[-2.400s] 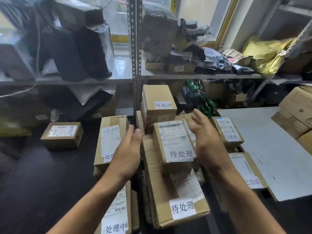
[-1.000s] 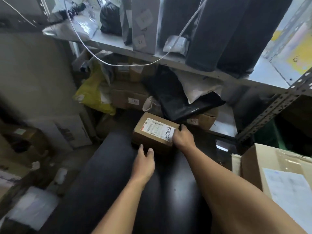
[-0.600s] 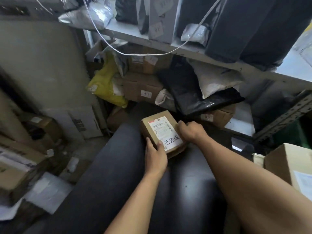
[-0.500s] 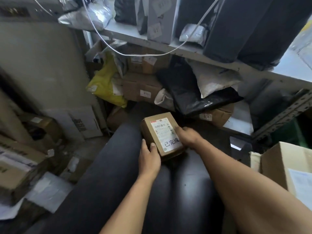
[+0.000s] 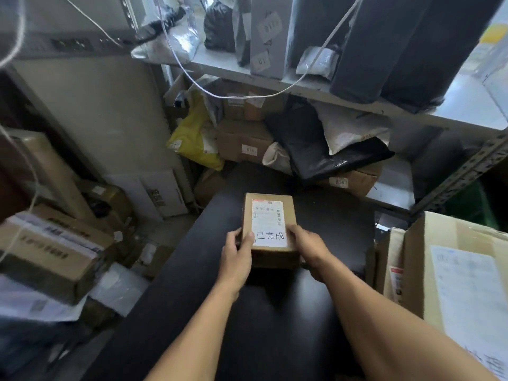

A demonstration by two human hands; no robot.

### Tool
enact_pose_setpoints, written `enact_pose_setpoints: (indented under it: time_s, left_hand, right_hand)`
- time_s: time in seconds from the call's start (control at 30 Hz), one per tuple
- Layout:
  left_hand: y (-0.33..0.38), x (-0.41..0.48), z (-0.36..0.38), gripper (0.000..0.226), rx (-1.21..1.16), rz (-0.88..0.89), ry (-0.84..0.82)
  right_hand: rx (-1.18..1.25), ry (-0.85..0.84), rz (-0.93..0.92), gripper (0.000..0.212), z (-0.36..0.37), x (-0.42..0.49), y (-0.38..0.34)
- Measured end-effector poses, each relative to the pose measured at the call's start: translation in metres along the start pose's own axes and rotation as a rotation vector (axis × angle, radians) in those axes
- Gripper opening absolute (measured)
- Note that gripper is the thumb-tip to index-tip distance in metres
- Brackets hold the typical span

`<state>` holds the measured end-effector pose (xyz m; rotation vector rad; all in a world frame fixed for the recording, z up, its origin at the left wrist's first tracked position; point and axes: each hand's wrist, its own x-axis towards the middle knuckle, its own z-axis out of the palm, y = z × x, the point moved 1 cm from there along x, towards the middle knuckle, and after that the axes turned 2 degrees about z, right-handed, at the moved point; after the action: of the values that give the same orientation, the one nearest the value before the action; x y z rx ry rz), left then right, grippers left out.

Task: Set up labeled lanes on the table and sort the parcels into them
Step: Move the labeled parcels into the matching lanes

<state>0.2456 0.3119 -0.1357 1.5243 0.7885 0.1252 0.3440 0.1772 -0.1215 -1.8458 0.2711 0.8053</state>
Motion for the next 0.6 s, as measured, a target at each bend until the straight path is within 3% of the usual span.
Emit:
enact_pose_setpoints:
  time_s: [0.17,0.3,0.5,0.6]
  left_hand:
    - [0.031,-0.056,-0.021,0.029,-0.180,0.022,-0.068]
    - [0.067,-0.114,-0.028,0.045,-0.224,0.099,-0.105]
    - [0.112,-0.192,-0.014,0.023,-0.245,0.181,-0.093]
    - [0.137,-0.229,-0.002,0.033,-0.215,0.248,-0.106]
  right_hand:
    - [0.202,-0.186,0.026,0.029,-0.017,-0.064,-0.001]
    - [0.326,-0.142,-0.099,0.028,-0.035,-0.125,-0.013]
    - [0.406,-0.042,-0.213,0.021,-0.078,-0.211,-0.019]
    - [0.362,0.013,-0.263,0.025,-0.109,-0.249,-0.026]
